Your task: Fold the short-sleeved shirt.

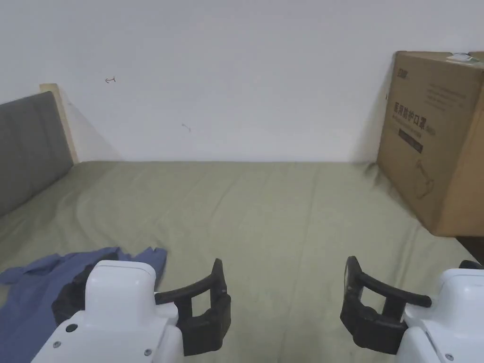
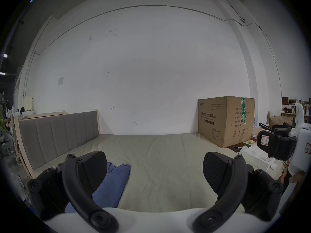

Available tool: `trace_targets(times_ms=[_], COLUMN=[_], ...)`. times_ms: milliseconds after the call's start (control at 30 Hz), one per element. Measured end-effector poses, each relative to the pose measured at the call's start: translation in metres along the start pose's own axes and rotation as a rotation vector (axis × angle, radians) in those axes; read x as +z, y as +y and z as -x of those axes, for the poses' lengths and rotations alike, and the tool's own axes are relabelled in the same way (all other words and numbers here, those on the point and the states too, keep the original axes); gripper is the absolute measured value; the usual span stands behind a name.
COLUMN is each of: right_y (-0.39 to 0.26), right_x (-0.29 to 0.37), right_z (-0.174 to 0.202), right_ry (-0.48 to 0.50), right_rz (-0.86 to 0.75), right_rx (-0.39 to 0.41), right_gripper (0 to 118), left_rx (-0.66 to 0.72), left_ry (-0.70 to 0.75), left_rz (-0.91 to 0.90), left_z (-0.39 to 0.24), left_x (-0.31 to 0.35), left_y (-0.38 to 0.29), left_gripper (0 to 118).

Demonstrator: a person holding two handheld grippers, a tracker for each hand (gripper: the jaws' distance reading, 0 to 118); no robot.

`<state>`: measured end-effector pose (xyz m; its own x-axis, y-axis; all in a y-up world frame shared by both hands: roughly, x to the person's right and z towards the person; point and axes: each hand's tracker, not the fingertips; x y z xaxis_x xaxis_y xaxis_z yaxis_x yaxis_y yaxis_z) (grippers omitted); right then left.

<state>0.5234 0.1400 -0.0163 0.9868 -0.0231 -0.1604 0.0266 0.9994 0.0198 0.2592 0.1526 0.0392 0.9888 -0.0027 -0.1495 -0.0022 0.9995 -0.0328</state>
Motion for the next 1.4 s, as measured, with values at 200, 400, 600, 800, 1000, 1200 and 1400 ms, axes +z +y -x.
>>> trace_targets(times_ms=[200,400,600,800,1000,1200,1400], right_y=[-0.002,-0.002,-0.003,-0.004,-0.003,-0.002,0.003], right_x=[-0.001,-0.001,-0.002,-0.002,-0.002,-0.002,-0.001], right_z=[0.001,0.000,-0.002,-0.001,0.002,0.005,0.019], right_ry=[0.006,0.005,0.000,0.002,0.012,0.018,-0.006], right_rz=[0.004,0.009,0.014,0.021,0.018,0.013,-0.020], right_rx=[-0.001,0.000,0.006,0.008,0.028,0.036,0.239], right_gripper=[118,118,118,118,118,118,118], left_rx=[0.012,0.000,0.001,-0.007,-0.002,0.003,0.299], left_ry=[-0.001,0.000,-0.002,0.003,0.007,0.012,-0.101], left_rz=[0.002,0.006,0.011,0.018,0.018,0.019,0.015], left_z=[0.000,-0.001,-0.001,-0.001,0.000,0.002,0.018], left_x=[0.000,-0.001,-0.002,-0.003,-0.002,-0.002,-0.004], left_y=[0.000,-0.001,-0.002,-0.003,-0.003,-0.003,-0.008], left_gripper=[114,114,114,114,114,114,114])
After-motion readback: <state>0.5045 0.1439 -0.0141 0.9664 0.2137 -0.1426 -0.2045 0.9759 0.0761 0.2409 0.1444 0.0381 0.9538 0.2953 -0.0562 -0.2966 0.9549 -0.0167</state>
